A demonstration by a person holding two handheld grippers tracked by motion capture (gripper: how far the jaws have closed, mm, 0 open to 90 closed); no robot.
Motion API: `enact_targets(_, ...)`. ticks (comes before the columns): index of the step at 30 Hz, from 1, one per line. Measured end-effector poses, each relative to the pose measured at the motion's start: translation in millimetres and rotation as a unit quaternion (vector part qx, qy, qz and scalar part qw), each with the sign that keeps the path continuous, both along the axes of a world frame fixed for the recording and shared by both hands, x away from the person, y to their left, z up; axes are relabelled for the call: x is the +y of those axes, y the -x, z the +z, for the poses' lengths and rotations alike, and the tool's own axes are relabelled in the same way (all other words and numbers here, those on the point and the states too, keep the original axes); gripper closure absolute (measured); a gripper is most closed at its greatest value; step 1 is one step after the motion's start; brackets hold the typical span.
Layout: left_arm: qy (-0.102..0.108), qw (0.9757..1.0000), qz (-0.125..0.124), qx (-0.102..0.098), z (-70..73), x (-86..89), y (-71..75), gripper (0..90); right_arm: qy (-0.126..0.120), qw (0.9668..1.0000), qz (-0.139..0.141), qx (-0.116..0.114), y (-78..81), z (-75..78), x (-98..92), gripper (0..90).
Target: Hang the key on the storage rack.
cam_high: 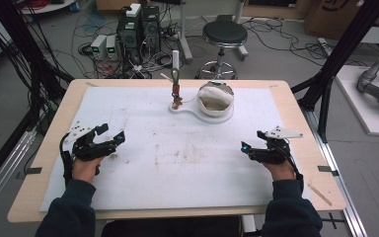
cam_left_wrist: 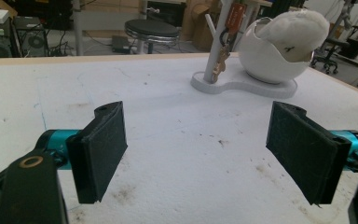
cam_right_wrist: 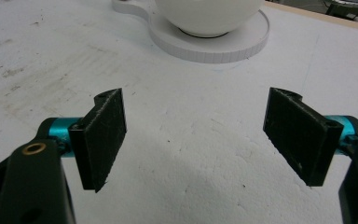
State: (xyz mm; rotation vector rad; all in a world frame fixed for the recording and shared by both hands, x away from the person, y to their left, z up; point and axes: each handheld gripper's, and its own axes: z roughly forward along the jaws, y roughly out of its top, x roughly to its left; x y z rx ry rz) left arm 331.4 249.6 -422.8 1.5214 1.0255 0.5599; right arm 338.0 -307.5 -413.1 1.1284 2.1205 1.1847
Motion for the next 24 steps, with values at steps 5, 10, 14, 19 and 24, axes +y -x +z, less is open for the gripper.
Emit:
enact_targets(5,0.0,1.0,-0.002,0.003,-0.4,-0.4,0.1,19.8,0.0,1.0,-0.001,0.001,-0.1,0.0,-0.5,21.5)
enact_targets(10,0.0,1.0,-0.001,0.004,-0.4,-0.3,0.4,20.0,0.0,1.0,0.0,0.0,0.0,-0.1,-0.3,21.5)
enact_targets(14,-0.001,1.0,0.0,0.005,-0.8,-0.3,0.2,20.1,0.002,1.0,0.0,-0.001,-0.2,-0.1,-0.4,21.5)
enact_targets(19,-0.001,1.0,0.001,0.007,-1.1,0.2,0.4,20.2,-0.001,1.0,-0.001,0.001,0.1,0.3,-0.7,21.5)
enact_targets(24,0.002,1.0,0.003,0.009,-1.6,0.3,0.8,20.2,-0.001,1.0,-0.001,0.0,-0.6,0.2,-1.0,21.5)
